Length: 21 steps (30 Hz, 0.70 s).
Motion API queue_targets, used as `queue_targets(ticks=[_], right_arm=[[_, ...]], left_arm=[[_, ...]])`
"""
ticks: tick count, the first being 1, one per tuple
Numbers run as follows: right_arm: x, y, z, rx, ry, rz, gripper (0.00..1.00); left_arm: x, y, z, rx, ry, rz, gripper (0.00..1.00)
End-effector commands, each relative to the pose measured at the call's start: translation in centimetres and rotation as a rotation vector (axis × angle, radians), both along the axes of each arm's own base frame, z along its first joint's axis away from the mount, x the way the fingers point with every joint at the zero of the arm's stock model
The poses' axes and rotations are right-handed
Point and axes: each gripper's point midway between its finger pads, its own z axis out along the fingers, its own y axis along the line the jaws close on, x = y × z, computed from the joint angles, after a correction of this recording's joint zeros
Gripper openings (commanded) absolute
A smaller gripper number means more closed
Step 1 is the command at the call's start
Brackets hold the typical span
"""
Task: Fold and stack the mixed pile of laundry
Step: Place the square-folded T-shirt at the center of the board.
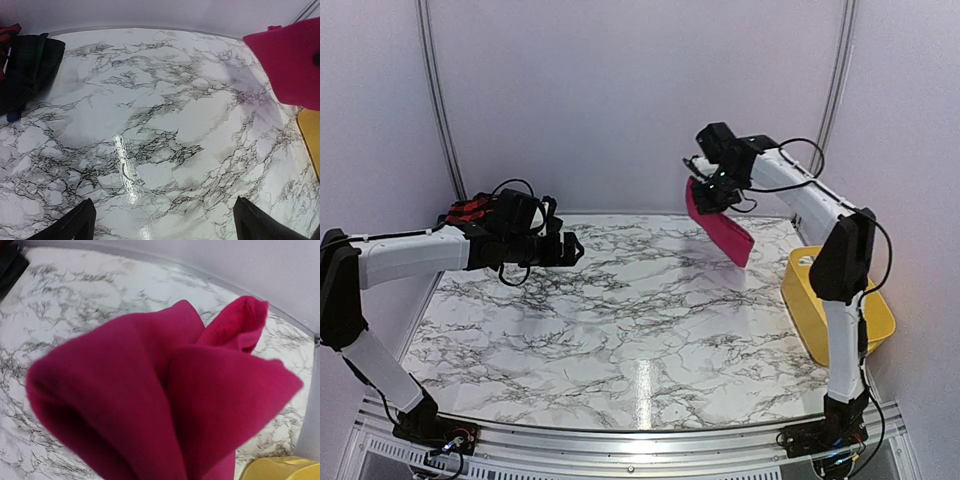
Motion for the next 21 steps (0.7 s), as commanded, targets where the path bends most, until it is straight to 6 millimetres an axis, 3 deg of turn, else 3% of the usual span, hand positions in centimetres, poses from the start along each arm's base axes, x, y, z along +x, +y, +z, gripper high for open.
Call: queue_targets(ticks=[1,3,6,8,10,11,13,15,17,21], right_arm=[[-3.6,6.1,-8.4,-0.139,0.176,0.119,0.00],[-5.2,10.3,-10.9,-0.073,0.232,0.181,0.00],[-8.9,18.6,-11.0,0.212,0.327,0.337,0.15],[-11.0,23.0,-8.8,0.415,0.365,0.449,0.37],[-12.6,25.4,-5.6,0.570,0.373,0.555,0.57],[-13.3,25.9,-3.9,0.645,0.381,0.615,0.60],[-13.4,25.2,-0.6,0.748,0.372,0.674,0.66],[-11.5,22.4,1.3,0.818,0.334,0.647,0.66],[-8.6,17.9,0.4,0.823,0.304,0.528,0.64],[-4.9,9.0,-5.2,0.704,0.296,0.314,0.61]], left_arm=[[-0.3,2.5,0.1,-0.015,0.034,0.086,0.99],[-0.2,3.5,-0.1,-0.039,0.054,0.126,0.99],[-0.2,4.7,-0.6,-0.098,0.092,0.170,0.99],[-0.3,5.0,-0.7,-0.140,0.113,0.172,0.99],[-0.3,5.1,-0.5,-0.148,0.111,0.170,0.99],[-0.4,5.1,-0.5,-0.151,0.114,0.164,0.99],[-0.6,4.8,-0.5,-0.161,0.120,0.147,0.99],[-1.2,3.8,-0.8,-0.188,0.142,0.095,0.99],[-1.9,2.4,-1.0,-0.216,0.158,0.027,0.99],[-4.1,-2.2,-1.0,-0.239,0.164,-0.142,0.99]])
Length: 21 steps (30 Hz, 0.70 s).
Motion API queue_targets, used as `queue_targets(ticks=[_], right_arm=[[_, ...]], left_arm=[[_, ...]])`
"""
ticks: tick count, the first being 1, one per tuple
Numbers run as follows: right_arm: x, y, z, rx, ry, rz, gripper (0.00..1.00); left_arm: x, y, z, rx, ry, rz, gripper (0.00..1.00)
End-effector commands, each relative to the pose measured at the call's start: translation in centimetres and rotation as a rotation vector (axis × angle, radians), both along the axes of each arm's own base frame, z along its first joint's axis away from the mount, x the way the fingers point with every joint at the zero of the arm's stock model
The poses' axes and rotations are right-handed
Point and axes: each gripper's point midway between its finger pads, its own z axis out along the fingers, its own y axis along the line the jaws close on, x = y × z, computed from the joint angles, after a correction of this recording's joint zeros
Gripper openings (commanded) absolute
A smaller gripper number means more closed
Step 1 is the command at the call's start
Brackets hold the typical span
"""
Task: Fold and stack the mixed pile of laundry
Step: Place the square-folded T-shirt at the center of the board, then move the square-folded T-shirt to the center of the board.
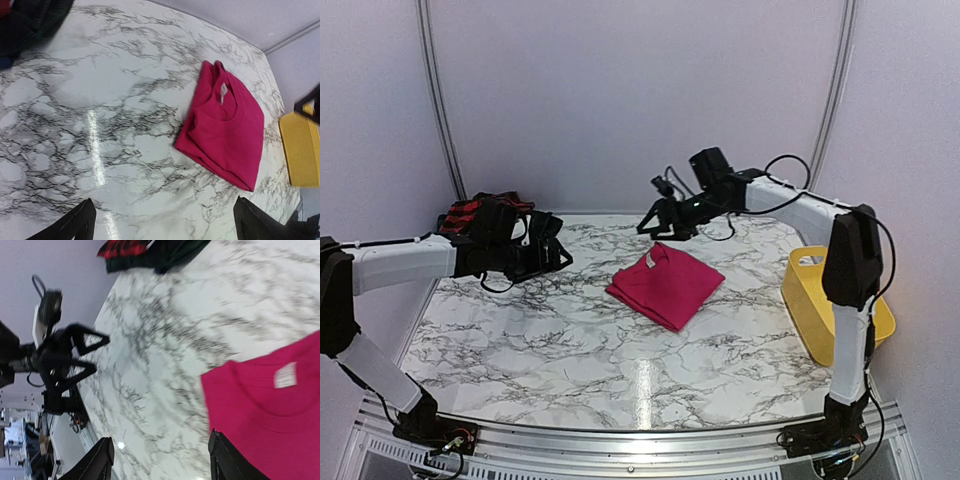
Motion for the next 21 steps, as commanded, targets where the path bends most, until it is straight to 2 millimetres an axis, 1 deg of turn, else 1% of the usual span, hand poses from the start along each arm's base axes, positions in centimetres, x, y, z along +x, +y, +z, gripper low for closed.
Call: queue_targets(ticks=[1,2,4,6,8,10,12,14,15,17,18,19,20,21], right_arm=[[5.1,-9.0,-4.3,-0.096,-0.001,-0.181,0.60],[5.4,-10.4,-5.8,-0.141,0.005,-0.195,0.60],[5.7,-12.4,-8.9,-0.228,0.024,-0.211,0.58],[5.5,-13.4,-11.4,-0.294,0.044,-0.200,0.55],[4.5,-13.8,-13.8,-0.337,0.083,-0.185,0.52],[2.9,-13.7,-15.1,-0.348,0.114,-0.164,0.51],[0.3,-12.7,-16.2,-0.349,0.150,-0.127,0.50],[-3.2,-11.0,-16.7,-0.341,0.196,-0.076,0.49],[-5.1,-9.8,-16.8,-0.338,0.216,-0.048,0.50],[-8.9,-7.5,-16.3,-0.320,0.255,0.000,0.51],[-10.4,-6.3,-15.8,-0.297,0.267,0.021,0.52],[-11.7,-5.3,-14.9,-0.269,0.276,0.043,0.53],[-12.6,-4.7,-14.0,-0.251,0.279,0.053,0.54],[-12.8,-4.5,-13.0,-0.232,0.276,0.049,0.55]], left_arm=[[-2.8,-5.9,0.6,-0.094,-0.003,-0.215,0.99],[-3.1,-7.0,0.3,-0.110,0.012,-0.236,0.99],[-3.4,-8.9,-0.3,-0.149,0.032,-0.272,0.99],[-3.7,-10.1,-1.6,-0.164,0.075,-0.283,0.99],[-3.8,-11.0,-2.9,-0.181,0.123,-0.282,0.98],[-3.6,-11.3,-4.0,-0.198,0.165,-0.259,0.94],[-3.2,-10.9,-4.9,-0.192,0.183,-0.229,0.91],[-2.2,-9.9,-5.6,-0.188,0.198,-0.181,0.87],[-1.7,-9.3,-5.8,-0.189,0.204,-0.160,0.85],[-0.2,-7.8,-6.1,-0.177,0.207,-0.112,0.81],[0.4,-7.0,-6.3,-0.167,0.210,-0.095,0.78],[0.9,-6.3,-6.2,-0.160,0.207,-0.084,0.76],[1.4,-5.8,-5.9,-0.152,0.194,-0.084,0.73],[1.5,-5.5,-5.6,-0.138,0.185,-0.091,0.71]])
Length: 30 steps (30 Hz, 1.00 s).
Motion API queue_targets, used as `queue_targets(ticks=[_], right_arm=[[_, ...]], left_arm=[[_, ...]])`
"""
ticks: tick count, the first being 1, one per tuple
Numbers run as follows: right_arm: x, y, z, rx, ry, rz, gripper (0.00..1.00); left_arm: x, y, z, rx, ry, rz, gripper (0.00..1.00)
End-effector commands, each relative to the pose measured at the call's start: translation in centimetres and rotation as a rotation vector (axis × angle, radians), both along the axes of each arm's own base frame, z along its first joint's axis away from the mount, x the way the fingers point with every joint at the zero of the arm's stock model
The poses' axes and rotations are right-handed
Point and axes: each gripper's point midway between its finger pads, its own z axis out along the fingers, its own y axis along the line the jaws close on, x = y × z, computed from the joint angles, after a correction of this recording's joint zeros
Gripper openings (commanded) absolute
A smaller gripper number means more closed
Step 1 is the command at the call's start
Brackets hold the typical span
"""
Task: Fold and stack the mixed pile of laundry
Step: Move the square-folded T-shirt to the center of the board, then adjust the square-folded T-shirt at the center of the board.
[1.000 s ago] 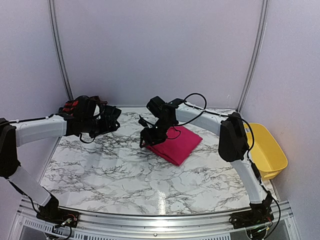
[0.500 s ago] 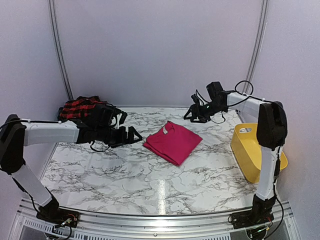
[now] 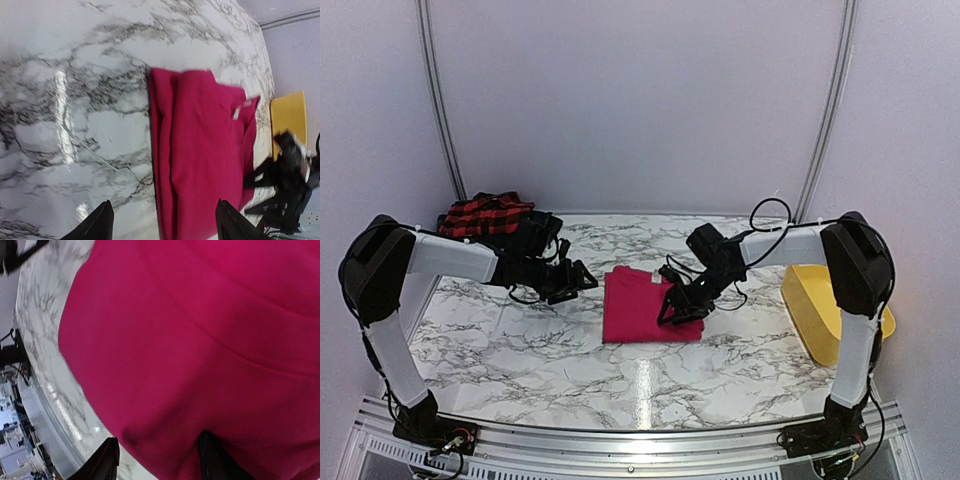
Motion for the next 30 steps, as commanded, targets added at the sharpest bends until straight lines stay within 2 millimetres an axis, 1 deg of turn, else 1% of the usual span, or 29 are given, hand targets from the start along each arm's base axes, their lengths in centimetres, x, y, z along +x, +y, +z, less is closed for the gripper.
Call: queue_targets(ticks=[1,3,4,6,7,8,9,11,15,19,21,23,27,30], right_arm=[[-3.6,2.4,3.8,0.091,0.054,0.015,0.55],[-1.9,1.1,5.7,0.091,-0.010,-0.025,0.55],[-0.6,-0.2,6.1,0.081,-0.037,-0.056,0.54],[1.9,-3.2,6.1,0.042,-0.077,-0.129,0.52],[3.3,-5.1,5.7,0.004,-0.101,-0.169,0.50],[4.0,-6.4,5.4,-0.036,-0.111,-0.183,0.50],[4.6,-7.3,5.4,-0.065,-0.133,-0.181,0.49],[5.3,-8.2,5.1,-0.095,-0.151,-0.176,0.48],[6.3,-8.6,4.3,-0.118,-0.164,-0.167,0.48],[7.0,-8.3,3.3,-0.123,-0.156,-0.147,0.47],[7.2,-8.3,2.7,-0.132,-0.148,-0.139,0.47],[7.2,-8.3,2.0,-0.142,-0.142,-0.130,0.47],[7.2,-8.6,0.9,-0.164,-0.132,-0.115,0.47],[7.4,-8.3,0.9,-0.157,-0.138,-0.101,0.48]], left_arm=[[2.4,1.5,2.1,0.023,-0.069,0.003,0.68],[2.4,1.1,3.0,0.017,-0.099,-0.044,0.60],[2.2,0.9,3.1,0.018,-0.093,-0.062,0.56],[2.2,0.4,3.6,0.014,-0.103,-0.097,0.47],[2.4,0.1,3.9,0.017,-0.113,-0.114,0.44],[2.7,-0.4,4.2,0.016,-0.125,-0.133,0.42],[2.8,-0.9,4.3,0.019,-0.132,-0.157,0.41],[2.8,-2.3,4.3,0.035,-0.149,-0.214,0.41],[3.8,-4.4,3.2,0.082,-0.167,-0.290,0.41],[5.0,-6.0,1.9,0.118,-0.187,-0.324,0.43],[5.6,-6.8,1.2,0.126,-0.189,-0.339,0.45],[6.2,-7.7,1.0,0.125,-0.199,-0.348,0.46],[7.0,-9.2,0.1,0.132,-0.207,-0.369,0.48],[7.3,-10.3,-0.6,0.128,-0.201,-0.381,0.49]])
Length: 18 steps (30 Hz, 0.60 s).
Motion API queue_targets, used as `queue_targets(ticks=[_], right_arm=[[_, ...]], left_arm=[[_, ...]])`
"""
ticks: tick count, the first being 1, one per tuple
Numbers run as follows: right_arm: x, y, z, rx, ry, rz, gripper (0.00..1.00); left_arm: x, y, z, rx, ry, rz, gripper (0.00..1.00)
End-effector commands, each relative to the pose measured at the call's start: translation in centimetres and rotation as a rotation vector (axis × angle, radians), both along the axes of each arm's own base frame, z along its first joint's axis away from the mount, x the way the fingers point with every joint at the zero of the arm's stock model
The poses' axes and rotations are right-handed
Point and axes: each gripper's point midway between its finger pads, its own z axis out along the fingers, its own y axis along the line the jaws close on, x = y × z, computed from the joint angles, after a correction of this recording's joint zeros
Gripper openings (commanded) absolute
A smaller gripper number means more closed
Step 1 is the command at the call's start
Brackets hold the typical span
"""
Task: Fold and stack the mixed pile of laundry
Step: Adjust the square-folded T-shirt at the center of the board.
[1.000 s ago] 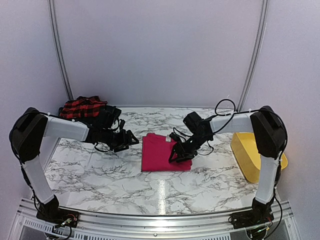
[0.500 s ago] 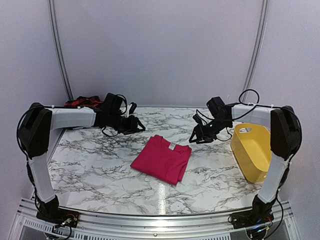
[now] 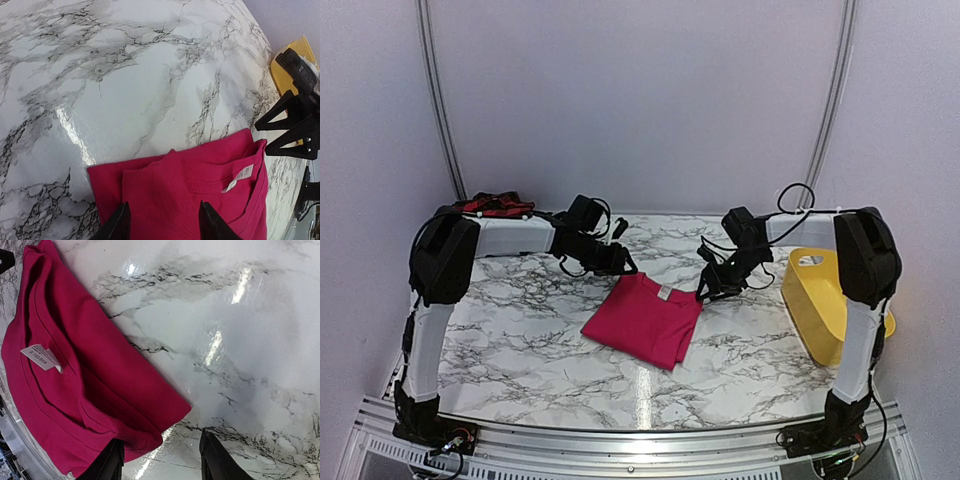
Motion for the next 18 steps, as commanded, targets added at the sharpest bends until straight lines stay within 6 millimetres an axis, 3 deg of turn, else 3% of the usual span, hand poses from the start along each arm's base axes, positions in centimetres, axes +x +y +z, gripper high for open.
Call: queue_targets(ticks=[1,6,13,18], right_arm=[[1.1,0.5,0.8,-0.002,-0.045,0.041,0.48],[1.3,0.7,0.5,-0.004,-0.041,0.060,0.48],[1.3,1.0,-0.2,0.006,-0.020,0.074,0.47],[1.1,1.0,-0.4,0.014,-0.012,0.079,0.47]], left_arm=[[0.4,-1.5,-0.7,0.015,-0.004,-0.032,0.49],[1.1,-2.2,-1.8,0.036,0.000,-0.022,0.49],[1.9,-1.3,-3.3,0.094,0.001,0.028,0.58],[2.0,-1.0,-3.1,0.107,-0.011,0.035,0.60]])
